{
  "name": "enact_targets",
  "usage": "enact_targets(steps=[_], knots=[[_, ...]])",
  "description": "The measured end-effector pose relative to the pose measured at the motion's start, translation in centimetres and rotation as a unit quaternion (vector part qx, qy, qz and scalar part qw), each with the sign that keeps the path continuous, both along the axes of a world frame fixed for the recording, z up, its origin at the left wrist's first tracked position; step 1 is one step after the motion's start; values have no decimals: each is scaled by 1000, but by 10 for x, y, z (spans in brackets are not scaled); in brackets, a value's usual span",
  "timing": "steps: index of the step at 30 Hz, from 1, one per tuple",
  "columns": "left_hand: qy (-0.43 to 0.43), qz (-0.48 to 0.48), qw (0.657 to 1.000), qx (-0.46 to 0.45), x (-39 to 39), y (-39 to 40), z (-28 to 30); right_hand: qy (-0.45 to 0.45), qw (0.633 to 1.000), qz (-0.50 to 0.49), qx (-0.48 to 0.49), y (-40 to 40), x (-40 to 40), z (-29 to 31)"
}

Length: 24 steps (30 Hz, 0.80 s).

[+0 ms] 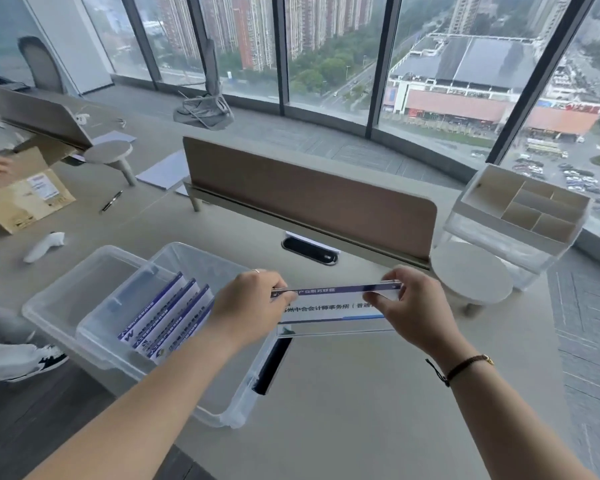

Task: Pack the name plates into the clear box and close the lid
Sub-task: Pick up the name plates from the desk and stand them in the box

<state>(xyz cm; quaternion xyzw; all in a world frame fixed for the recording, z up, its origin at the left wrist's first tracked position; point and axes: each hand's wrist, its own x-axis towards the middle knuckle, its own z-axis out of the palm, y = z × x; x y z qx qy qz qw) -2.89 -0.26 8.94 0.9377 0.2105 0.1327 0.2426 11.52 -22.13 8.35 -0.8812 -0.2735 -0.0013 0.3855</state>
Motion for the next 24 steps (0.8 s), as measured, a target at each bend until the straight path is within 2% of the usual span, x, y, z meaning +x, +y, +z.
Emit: enact_targets(steps=[13,24], knots=[[74,33,995,-60,-103,138,-24,30,985,110,-129,184,-48,-3],[189,-13,977,-99,-111,140,-70,48,952,179,-244,249,-40,-49]])
